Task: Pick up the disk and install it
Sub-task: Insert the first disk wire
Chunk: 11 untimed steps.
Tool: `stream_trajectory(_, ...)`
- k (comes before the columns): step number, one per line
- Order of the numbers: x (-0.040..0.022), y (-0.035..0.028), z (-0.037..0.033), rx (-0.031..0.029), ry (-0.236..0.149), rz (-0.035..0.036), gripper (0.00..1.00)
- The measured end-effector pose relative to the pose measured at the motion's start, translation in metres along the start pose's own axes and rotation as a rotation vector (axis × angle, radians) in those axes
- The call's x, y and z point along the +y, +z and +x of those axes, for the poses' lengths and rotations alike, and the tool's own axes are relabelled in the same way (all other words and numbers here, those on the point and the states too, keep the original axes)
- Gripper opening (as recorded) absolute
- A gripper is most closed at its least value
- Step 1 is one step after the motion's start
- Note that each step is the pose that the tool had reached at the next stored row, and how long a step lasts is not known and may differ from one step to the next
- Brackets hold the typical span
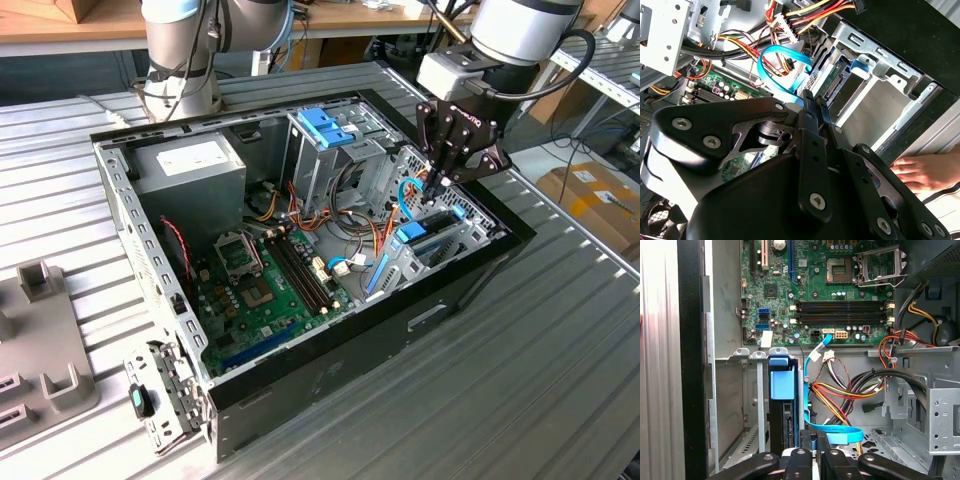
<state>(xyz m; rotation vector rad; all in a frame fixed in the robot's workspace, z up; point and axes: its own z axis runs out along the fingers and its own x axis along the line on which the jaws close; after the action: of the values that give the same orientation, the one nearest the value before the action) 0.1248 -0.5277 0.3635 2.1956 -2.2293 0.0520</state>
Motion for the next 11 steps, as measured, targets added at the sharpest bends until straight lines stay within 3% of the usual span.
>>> stream_trajectory(8,0.0000,0.0008,-0.0001,0.0000,0.000,0.0011,0.16)
stream_trajectory(11,0.0003,0.0035,0.0003,-0.0002,-0.001,0.0143,0.16)
